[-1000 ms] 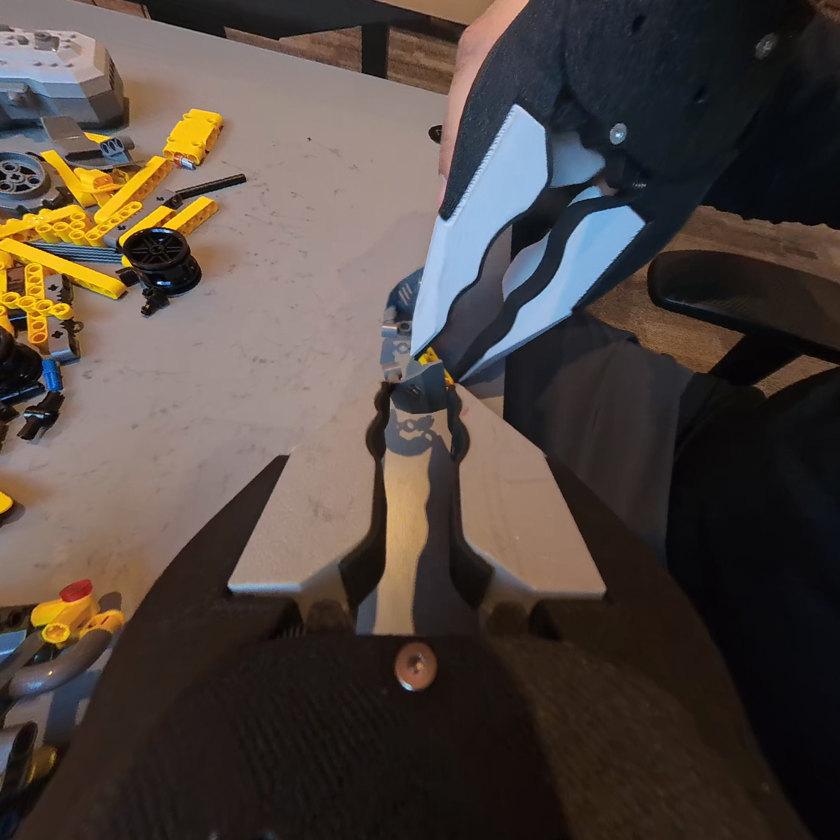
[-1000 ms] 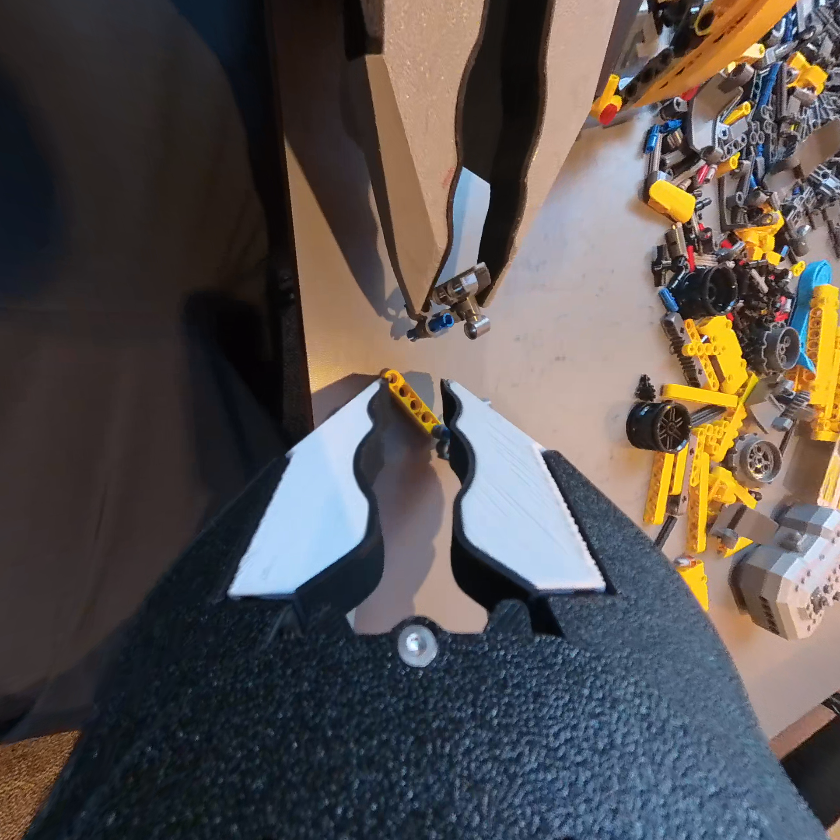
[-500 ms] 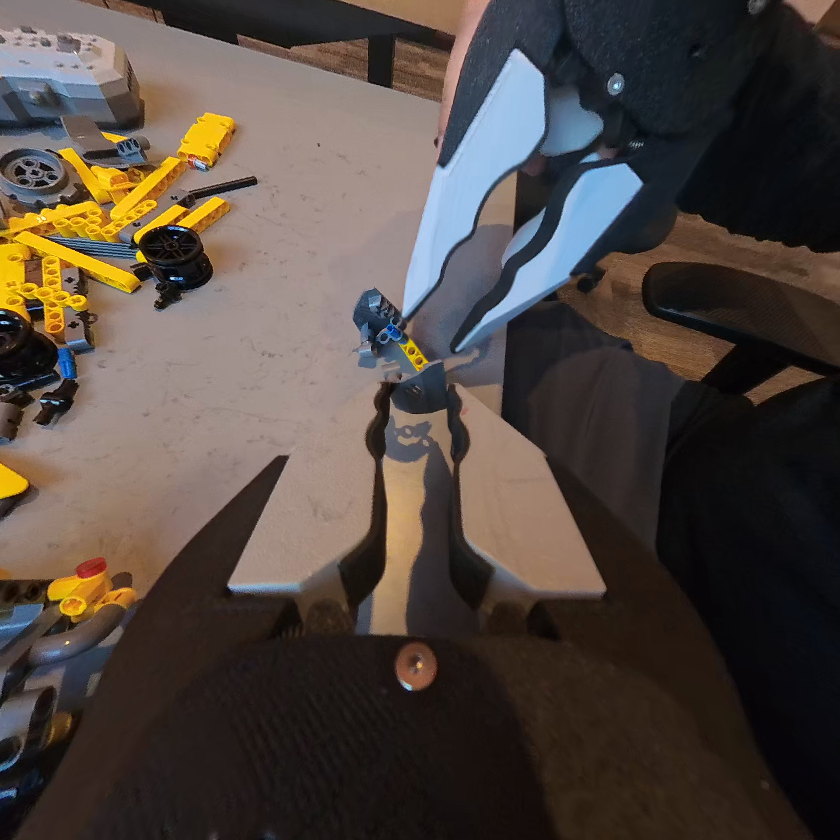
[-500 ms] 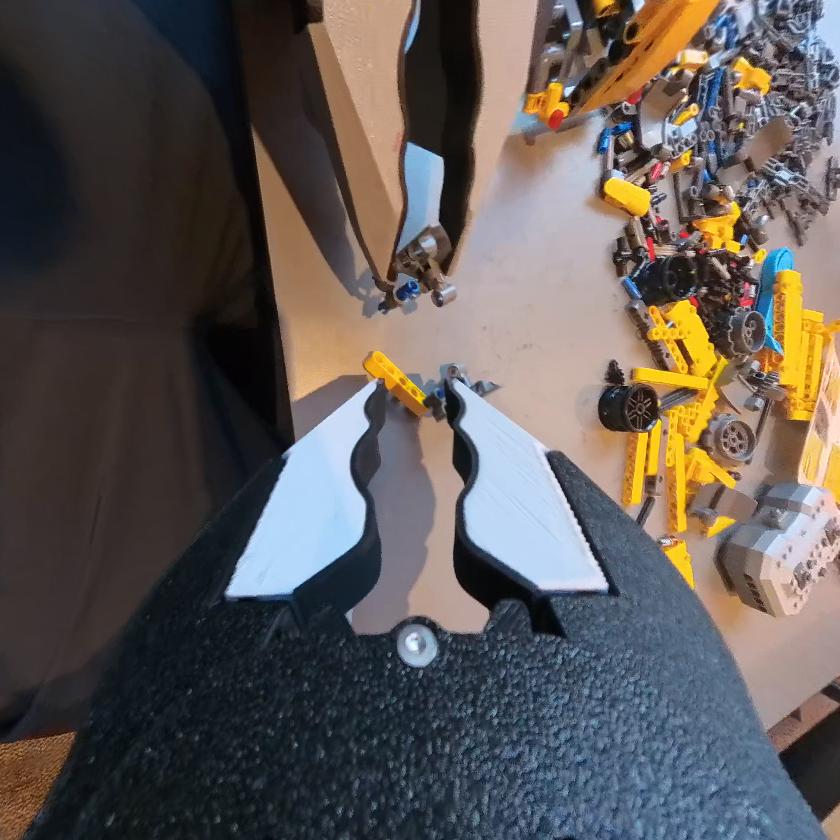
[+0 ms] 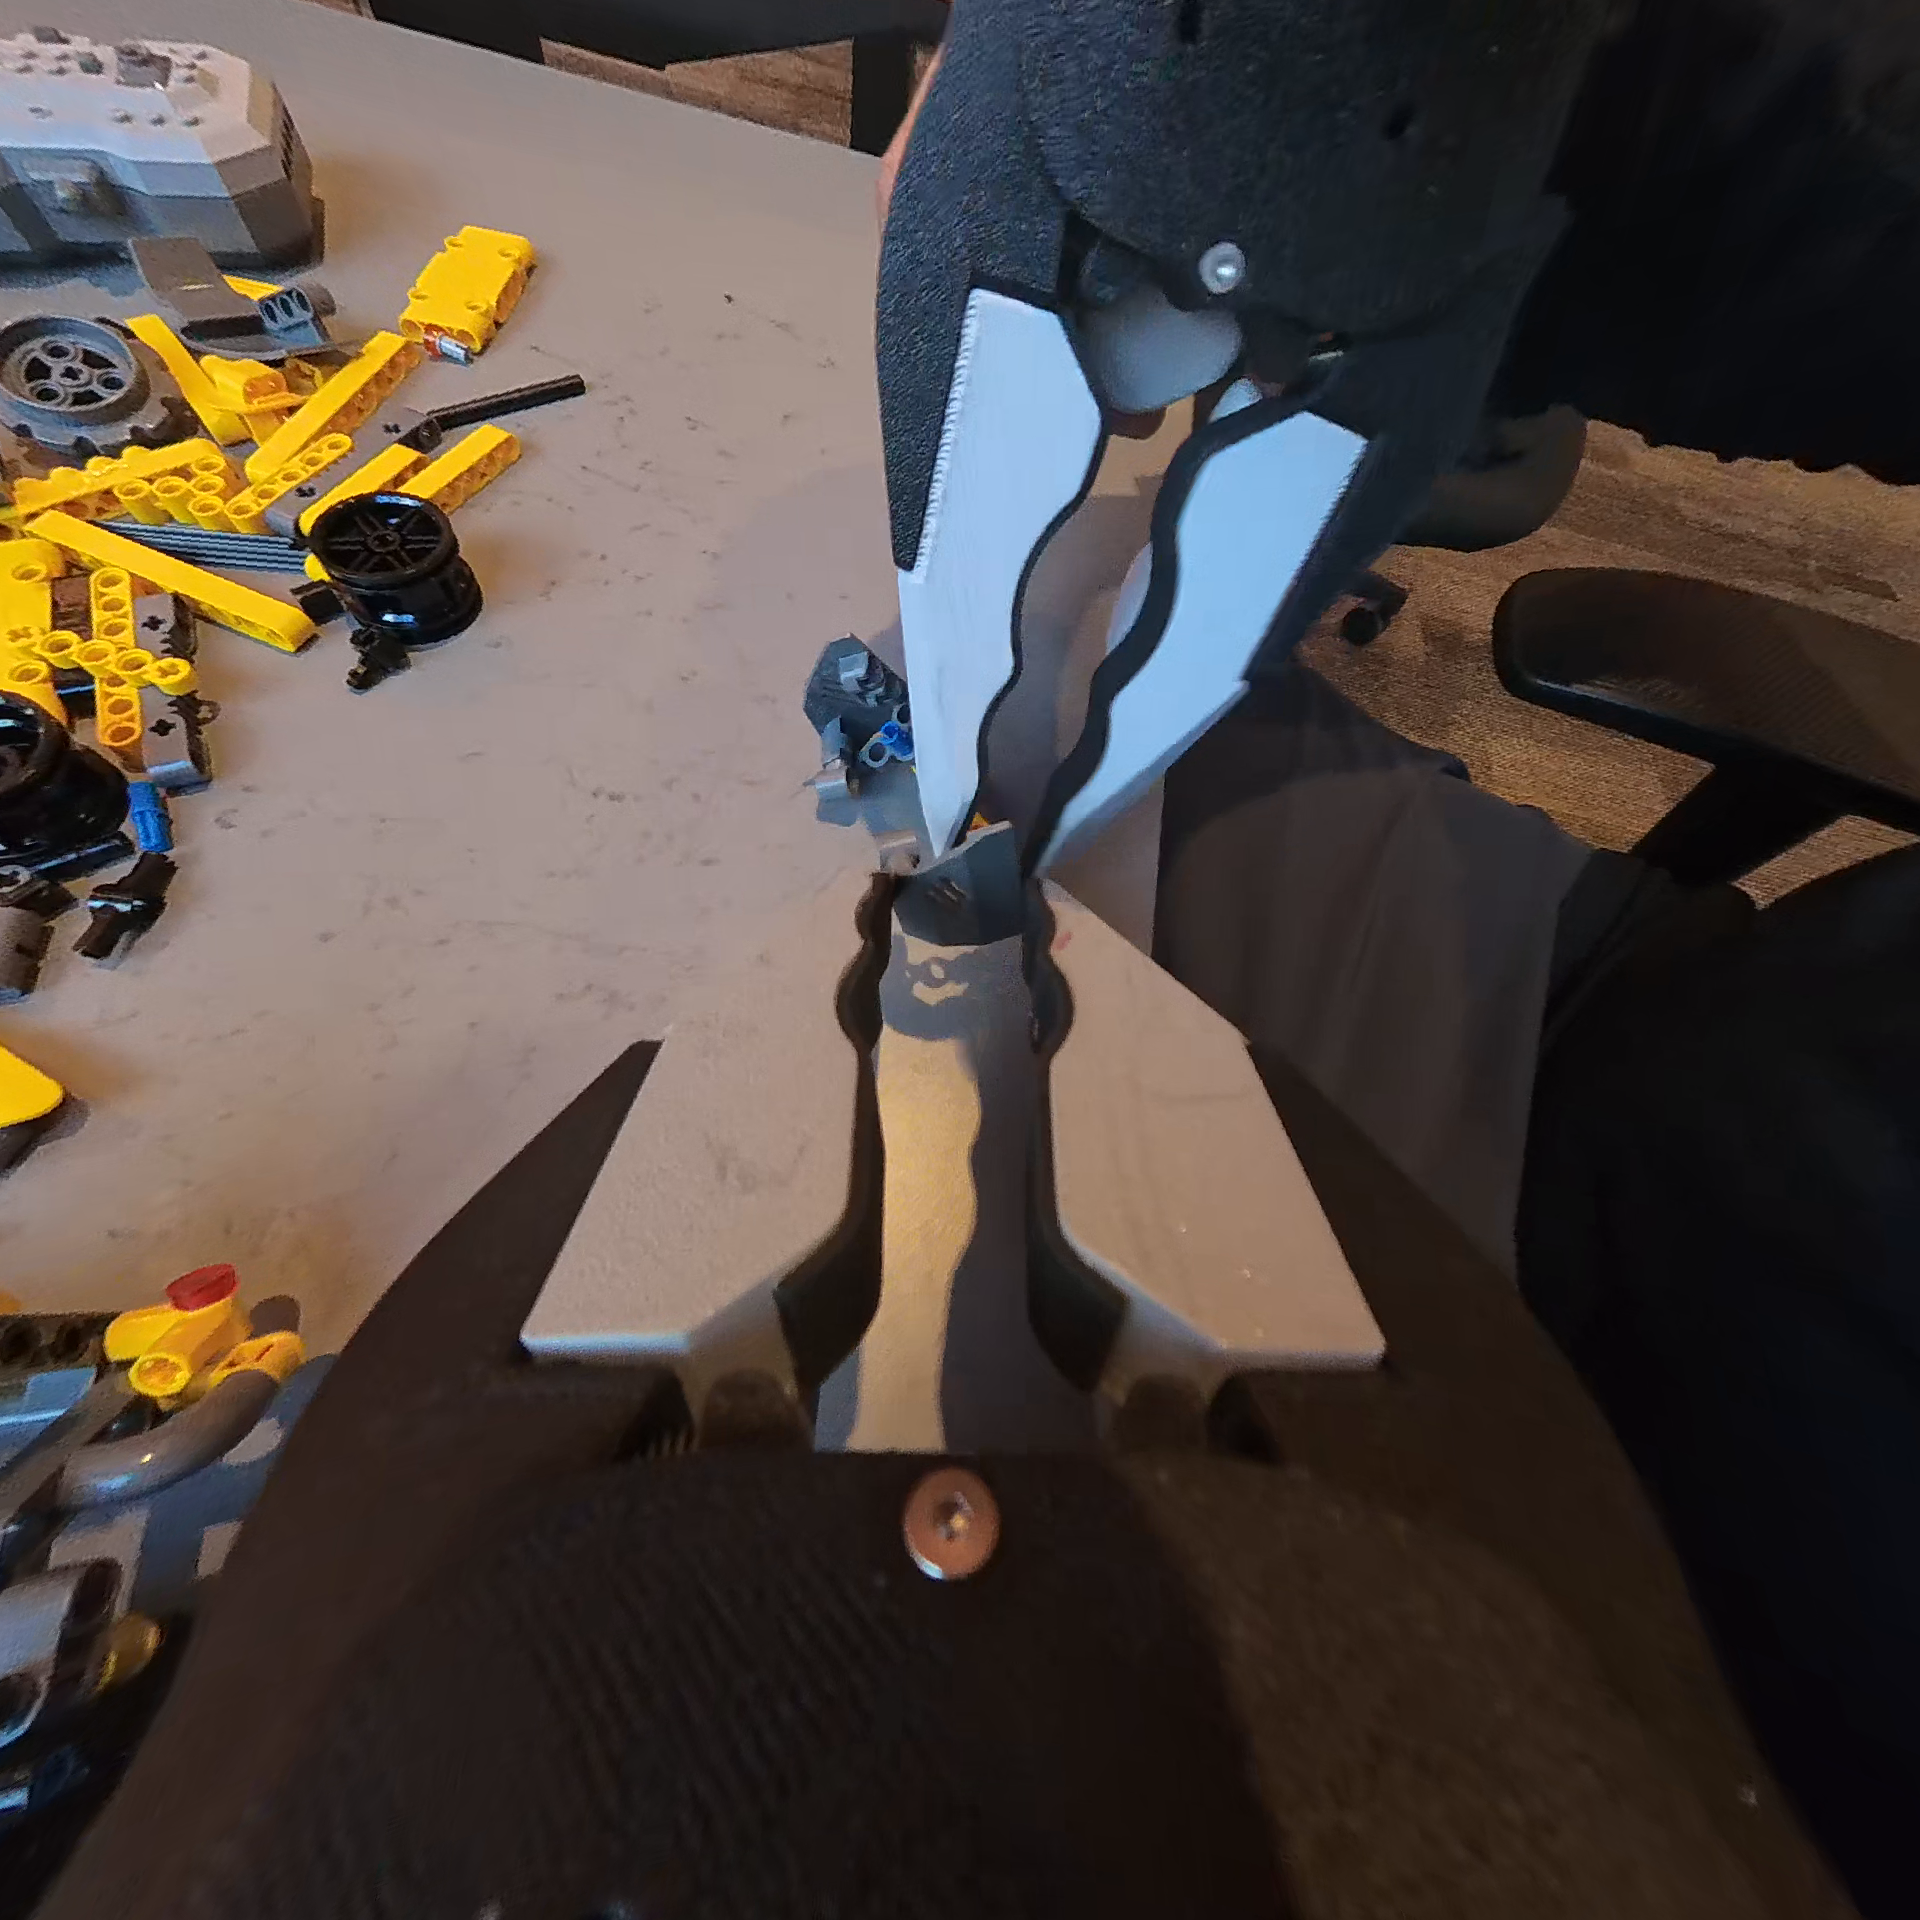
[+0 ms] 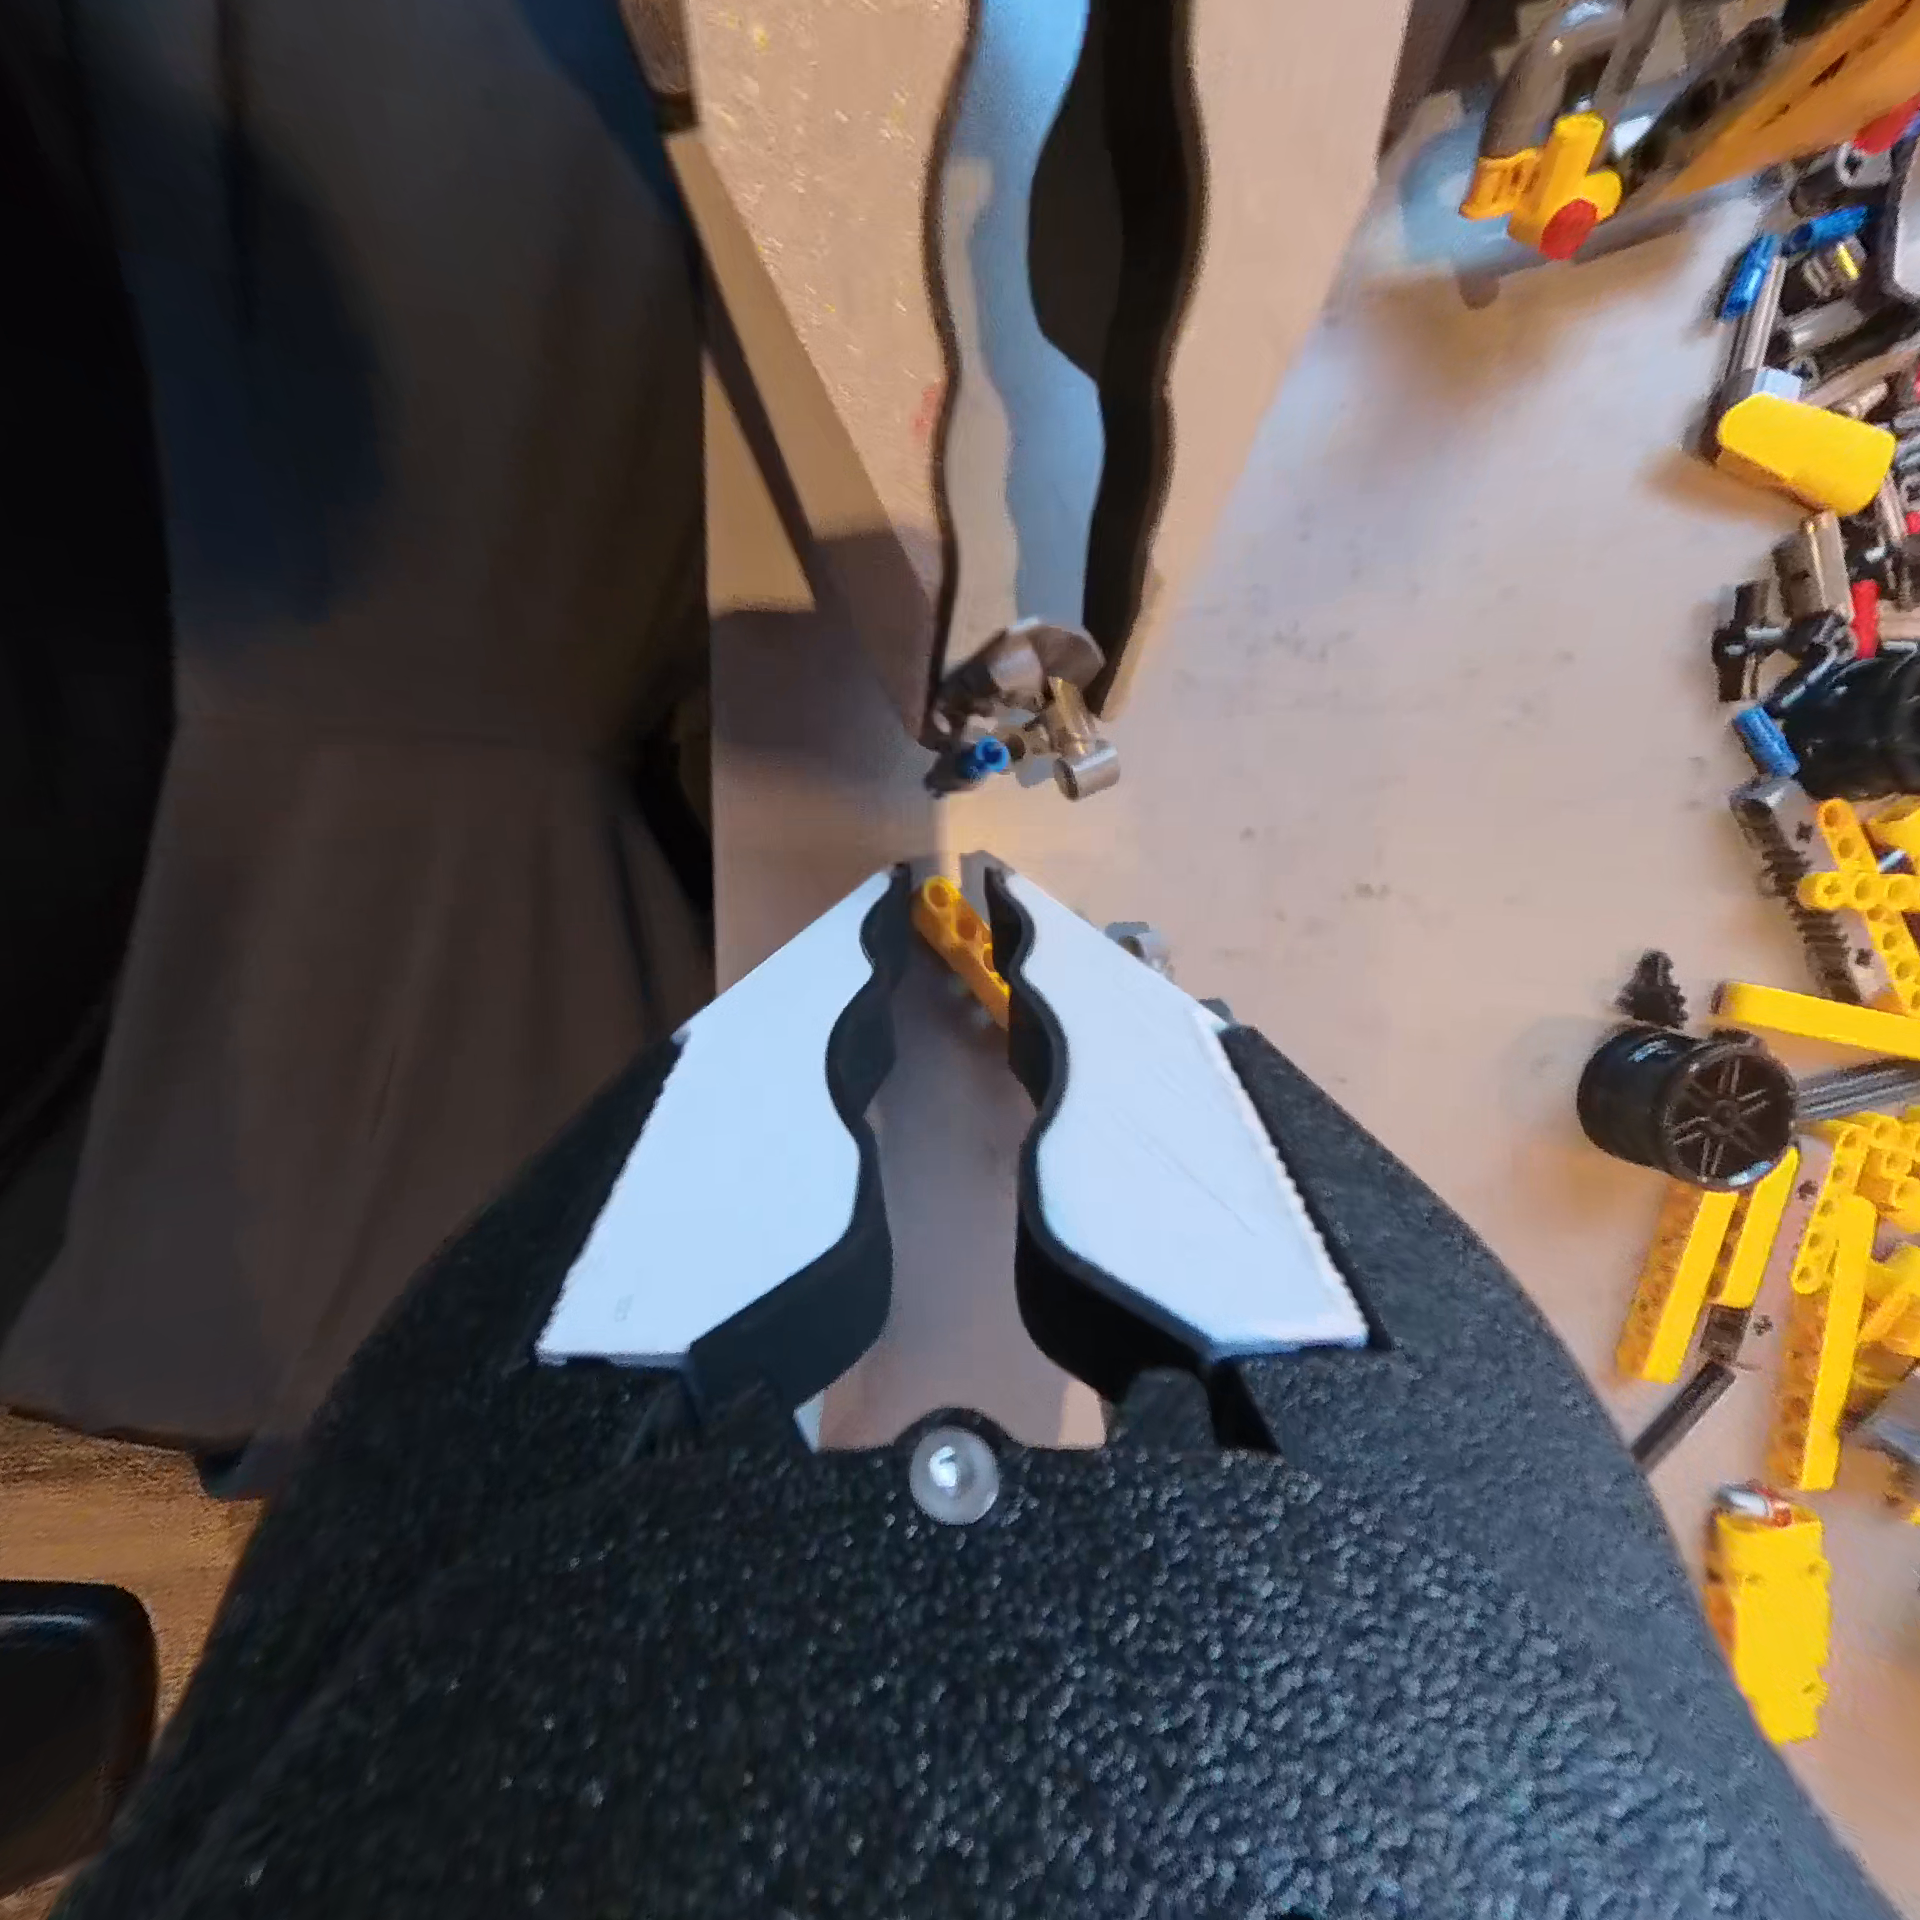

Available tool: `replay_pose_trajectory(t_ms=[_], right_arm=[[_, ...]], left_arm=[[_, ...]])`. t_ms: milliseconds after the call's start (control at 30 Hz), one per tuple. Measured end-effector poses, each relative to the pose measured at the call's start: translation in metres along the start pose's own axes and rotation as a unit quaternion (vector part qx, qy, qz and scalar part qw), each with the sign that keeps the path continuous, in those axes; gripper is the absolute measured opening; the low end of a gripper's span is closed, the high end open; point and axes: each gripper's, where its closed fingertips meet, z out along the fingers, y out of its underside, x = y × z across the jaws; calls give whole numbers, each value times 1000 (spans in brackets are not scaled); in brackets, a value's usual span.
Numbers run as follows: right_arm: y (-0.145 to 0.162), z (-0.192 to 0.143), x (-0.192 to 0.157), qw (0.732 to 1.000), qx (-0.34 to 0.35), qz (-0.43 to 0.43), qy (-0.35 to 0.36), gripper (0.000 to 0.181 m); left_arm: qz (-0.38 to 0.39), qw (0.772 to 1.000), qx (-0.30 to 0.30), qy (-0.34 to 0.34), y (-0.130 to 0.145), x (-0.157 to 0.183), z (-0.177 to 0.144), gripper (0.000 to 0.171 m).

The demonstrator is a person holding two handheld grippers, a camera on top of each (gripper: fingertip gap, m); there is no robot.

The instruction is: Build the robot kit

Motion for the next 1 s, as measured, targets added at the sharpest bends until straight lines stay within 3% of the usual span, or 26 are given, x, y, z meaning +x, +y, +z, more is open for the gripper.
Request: replay_pose_trajectory(t_ms=[167,333,500,667,733,867,933,1000], right_arm=[[4,5,4,999,0,44,6,2],[-2,8,10,991,33,108,72,2],[3,-21,6,988,57,83,120,26],[26,-64,35,963,152,200,93,41],[29,-58,37,958,175,219,56,51],[23,-32,35,971,173,166,27,58],[22,-19,35,974,158,164,11,58],[22,-12,34,978,145,148,18,45]], left_arm=[[1,1000,3,-5,-1,-3,-4,23],[-3,1000,9,-12,-2,-7,-6,23],[1,1000,5,-15,0,-6,-6,23],[0,1000,4,-12,0,-5,-4,23],[-3,1000,4,-7,1,-3,-2,23],[-1,1000,3,-8,2,-3,0,23],[0,1000,8,-9,-1,-2,2,23],[1,1000,9,-11,-2,-2,3,23]])
